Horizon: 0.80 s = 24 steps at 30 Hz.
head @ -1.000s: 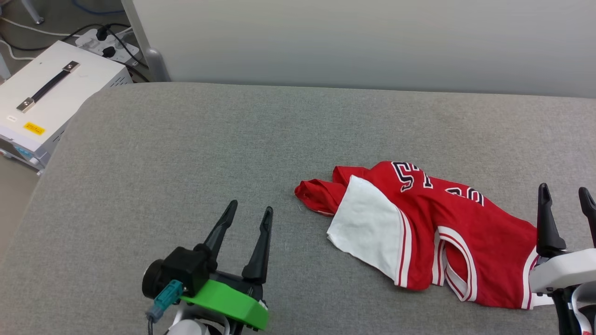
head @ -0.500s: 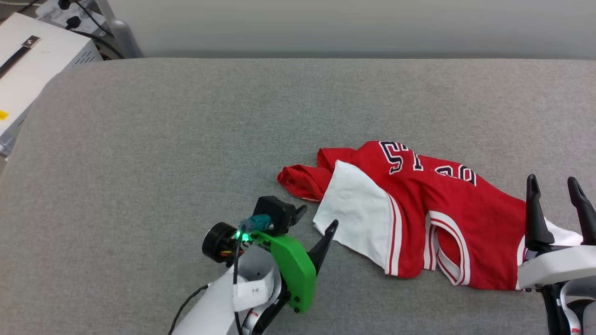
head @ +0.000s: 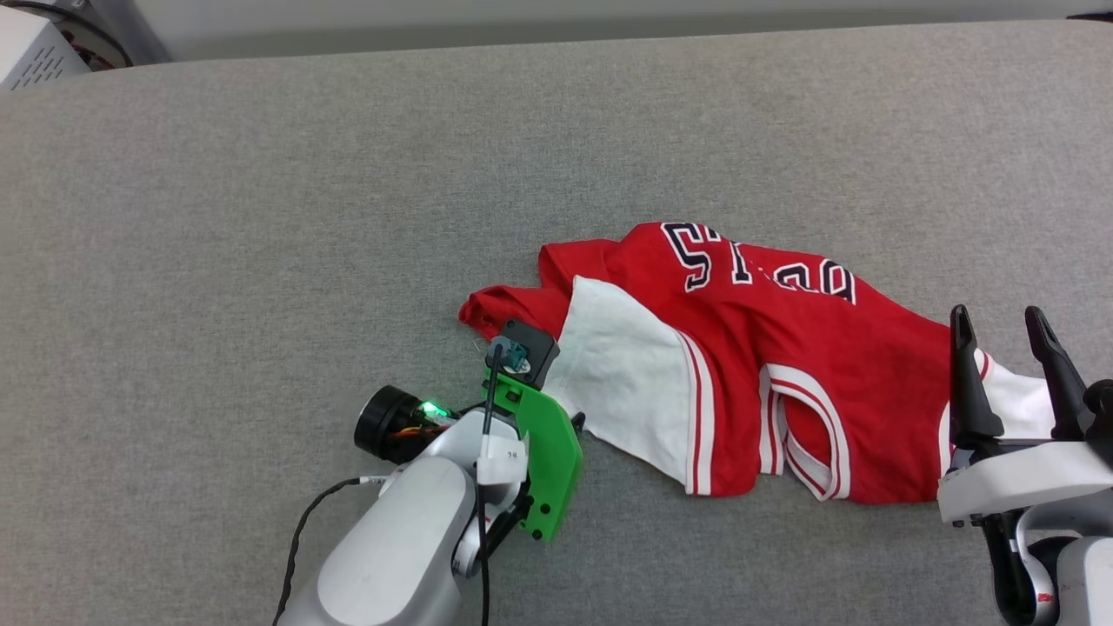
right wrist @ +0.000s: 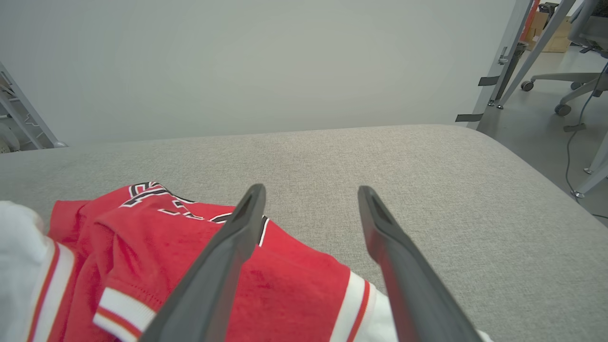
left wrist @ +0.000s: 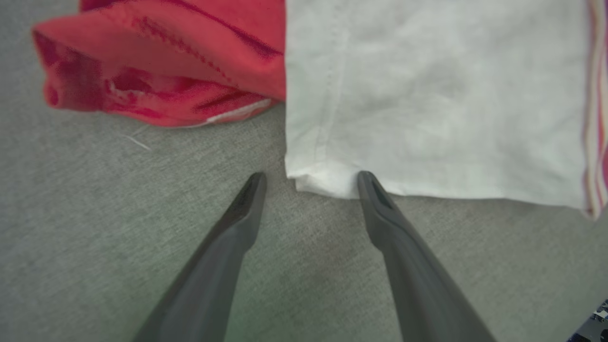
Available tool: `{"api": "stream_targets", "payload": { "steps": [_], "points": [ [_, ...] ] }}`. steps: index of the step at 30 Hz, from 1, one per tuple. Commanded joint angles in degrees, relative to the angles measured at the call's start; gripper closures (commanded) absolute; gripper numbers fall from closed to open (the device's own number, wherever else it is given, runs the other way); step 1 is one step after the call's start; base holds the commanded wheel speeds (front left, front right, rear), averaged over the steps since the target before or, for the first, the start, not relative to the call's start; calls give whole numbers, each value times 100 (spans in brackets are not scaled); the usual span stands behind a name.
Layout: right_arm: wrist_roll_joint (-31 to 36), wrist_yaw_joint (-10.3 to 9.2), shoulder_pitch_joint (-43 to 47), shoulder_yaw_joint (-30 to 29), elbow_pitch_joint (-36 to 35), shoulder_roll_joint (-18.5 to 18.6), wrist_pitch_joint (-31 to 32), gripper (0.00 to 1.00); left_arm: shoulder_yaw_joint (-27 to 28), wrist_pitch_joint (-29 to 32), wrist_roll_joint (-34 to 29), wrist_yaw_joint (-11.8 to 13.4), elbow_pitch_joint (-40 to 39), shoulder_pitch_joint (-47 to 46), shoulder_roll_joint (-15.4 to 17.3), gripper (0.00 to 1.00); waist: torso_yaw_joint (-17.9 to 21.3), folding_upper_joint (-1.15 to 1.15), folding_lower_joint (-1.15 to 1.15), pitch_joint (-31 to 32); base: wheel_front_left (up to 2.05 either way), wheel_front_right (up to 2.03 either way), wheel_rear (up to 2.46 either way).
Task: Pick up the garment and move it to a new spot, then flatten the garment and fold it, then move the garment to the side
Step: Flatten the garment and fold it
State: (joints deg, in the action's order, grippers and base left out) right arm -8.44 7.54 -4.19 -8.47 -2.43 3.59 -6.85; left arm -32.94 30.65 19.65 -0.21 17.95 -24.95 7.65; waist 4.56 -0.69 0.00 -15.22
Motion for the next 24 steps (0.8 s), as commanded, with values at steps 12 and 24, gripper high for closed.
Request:
{"api": "stream_targets", "payload": {
  "steps": [12,24],
  "points": [
    [164,-5,-194,-21,181,12,-127,0,-133,-18,87,-37,712,1,-29,100,-11,69,0,-60,0,0,0],
    [200,-5,60,-80,329,85,-7,0,446,-782,514,267,361,494,132,100,-463,69,0,643,0,0,0]
  ]
}}
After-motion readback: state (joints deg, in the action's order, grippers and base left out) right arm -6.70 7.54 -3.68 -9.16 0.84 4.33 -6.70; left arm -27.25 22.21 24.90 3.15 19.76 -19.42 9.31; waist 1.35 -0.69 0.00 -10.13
